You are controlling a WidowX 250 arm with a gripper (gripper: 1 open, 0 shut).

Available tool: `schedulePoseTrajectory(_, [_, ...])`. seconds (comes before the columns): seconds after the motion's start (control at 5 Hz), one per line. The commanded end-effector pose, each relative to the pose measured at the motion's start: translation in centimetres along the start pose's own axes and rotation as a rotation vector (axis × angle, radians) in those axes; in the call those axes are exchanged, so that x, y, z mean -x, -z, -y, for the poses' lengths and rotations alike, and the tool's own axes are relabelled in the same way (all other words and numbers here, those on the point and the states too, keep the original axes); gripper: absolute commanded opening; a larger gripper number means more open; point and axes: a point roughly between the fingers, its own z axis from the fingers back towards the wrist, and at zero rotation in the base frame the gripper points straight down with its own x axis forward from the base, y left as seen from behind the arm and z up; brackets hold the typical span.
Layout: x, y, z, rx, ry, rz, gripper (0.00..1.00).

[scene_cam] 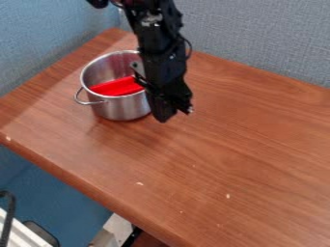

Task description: Move the red object from the metal pot to the table

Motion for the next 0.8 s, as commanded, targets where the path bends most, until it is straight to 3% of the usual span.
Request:
schedulePoseTrajectory(0.0, [0.4,-0.5,1.0,0.031,-0.012,0.027,0.0])
schedulePoseTrajectory(0.2, [0.9,-0.4,1.4,0.051,0.005,0.012,0.0])
schedulePoseTrajectory(0.4, [1.8,-0.2,1.0,0.088,0.004,0.006,1.0])
schedulePoseTrajectory(0.6, [2.5,0.0,0.1,0.1,-0.037,-0.001,1.0])
